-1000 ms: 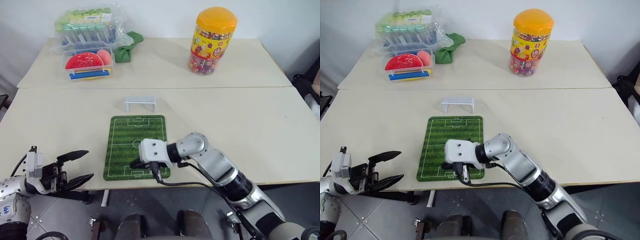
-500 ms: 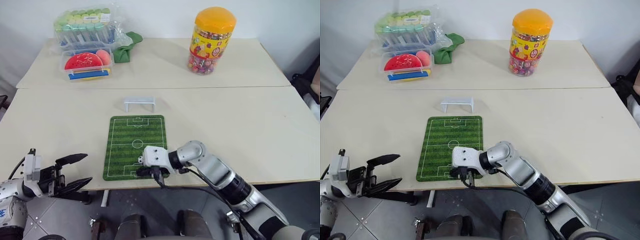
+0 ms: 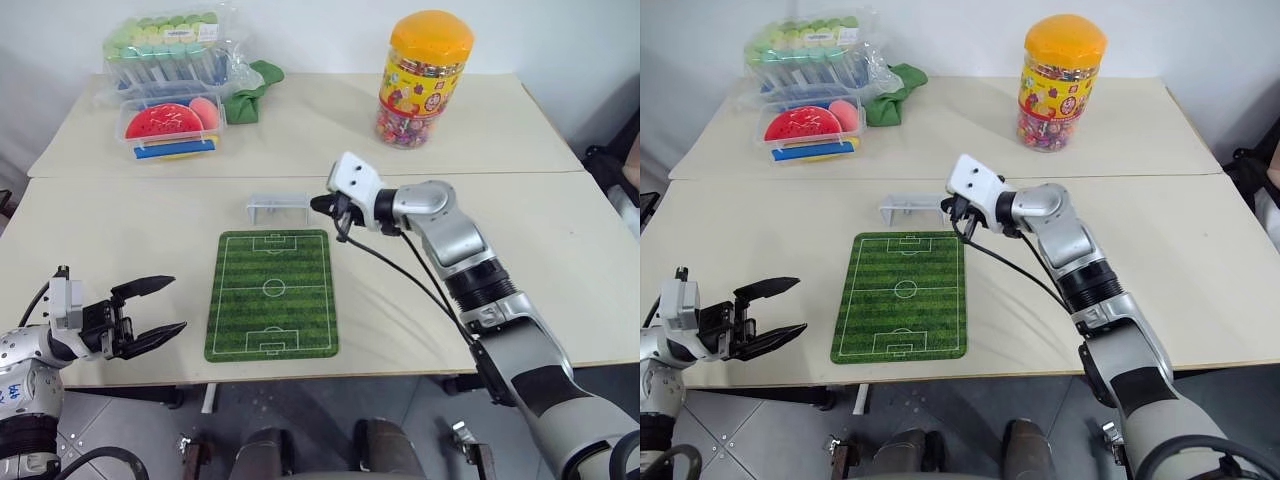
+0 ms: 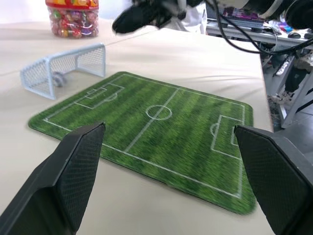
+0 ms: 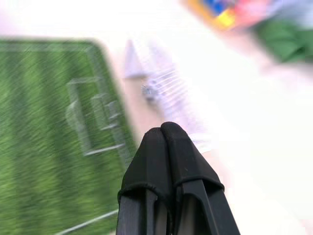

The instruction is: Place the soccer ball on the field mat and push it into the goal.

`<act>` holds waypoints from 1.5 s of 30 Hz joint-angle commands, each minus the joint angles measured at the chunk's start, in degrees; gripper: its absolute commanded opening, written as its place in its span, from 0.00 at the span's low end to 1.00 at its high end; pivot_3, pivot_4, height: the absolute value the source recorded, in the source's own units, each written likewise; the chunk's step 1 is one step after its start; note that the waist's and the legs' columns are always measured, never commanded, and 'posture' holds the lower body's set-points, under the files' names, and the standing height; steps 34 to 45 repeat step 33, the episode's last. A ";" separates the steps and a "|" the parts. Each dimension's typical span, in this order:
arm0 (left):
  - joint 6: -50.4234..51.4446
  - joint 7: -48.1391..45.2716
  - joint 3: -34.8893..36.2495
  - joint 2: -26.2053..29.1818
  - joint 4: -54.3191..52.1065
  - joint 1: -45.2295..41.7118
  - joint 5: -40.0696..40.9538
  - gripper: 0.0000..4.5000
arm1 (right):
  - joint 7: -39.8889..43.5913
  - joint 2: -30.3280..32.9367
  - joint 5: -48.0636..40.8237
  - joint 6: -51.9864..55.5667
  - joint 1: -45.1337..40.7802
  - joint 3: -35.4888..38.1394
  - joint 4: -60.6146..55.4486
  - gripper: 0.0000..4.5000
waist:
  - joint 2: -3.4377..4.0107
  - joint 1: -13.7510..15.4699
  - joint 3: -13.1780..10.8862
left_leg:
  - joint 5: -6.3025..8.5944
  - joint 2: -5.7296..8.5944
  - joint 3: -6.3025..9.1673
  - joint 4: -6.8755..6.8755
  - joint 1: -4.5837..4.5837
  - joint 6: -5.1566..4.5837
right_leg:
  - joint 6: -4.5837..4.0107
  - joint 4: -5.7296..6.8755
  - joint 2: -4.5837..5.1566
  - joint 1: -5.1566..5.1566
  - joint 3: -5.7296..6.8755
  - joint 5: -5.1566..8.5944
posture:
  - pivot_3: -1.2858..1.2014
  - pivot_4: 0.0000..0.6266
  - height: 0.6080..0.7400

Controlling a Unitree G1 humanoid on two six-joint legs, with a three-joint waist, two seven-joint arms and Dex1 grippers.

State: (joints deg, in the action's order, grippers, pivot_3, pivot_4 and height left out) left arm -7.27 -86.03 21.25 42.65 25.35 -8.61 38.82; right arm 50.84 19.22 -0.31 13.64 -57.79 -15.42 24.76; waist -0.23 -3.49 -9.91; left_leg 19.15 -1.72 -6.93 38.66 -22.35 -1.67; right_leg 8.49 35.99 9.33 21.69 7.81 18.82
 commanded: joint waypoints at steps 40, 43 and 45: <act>8.45 16.59 15.43 5.62 -5.94 11.35 -2.22 1.00 | 26.10 22.72 -18.53 -9.75 30.97 17.91 -0.61 0.99 | -0.11 0.58 -0.13 | 0.05 -0.06 -0.16 0.37 0.09 -0.09 | 0.01 -0.06 0.12 -0.20 -0.10 0.00 | 0.52 0.24 1.00; 8.45 16.59 15.43 5.62 -5.94 11.35 -2.22 1.00 | 26.10 22.72 -18.53 -9.75 30.97 17.91 -0.61 0.99 | -0.11 0.58 -0.13 | 0.05 -0.06 -0.16 0.37 0.09 -0.09 | 0.01 -0.06 0.12 -0.20 -0.10 0.00 | 0.52 0.24 1.00; 8.45 16.59 15.43 5.62 -5.94 11.35 -2.22 1.00 | 26.10 22.72 -18.53 -9.75 30.97 17.91 -0.61 0.99 | -0.11 0.58 -0.13 | 0.05 -0.06 -0.16 0.37 0.09 -0.09 | 0.01 -0.06 0.12 -0.20 -0.10 0.00 | 0.52 0.24 1.00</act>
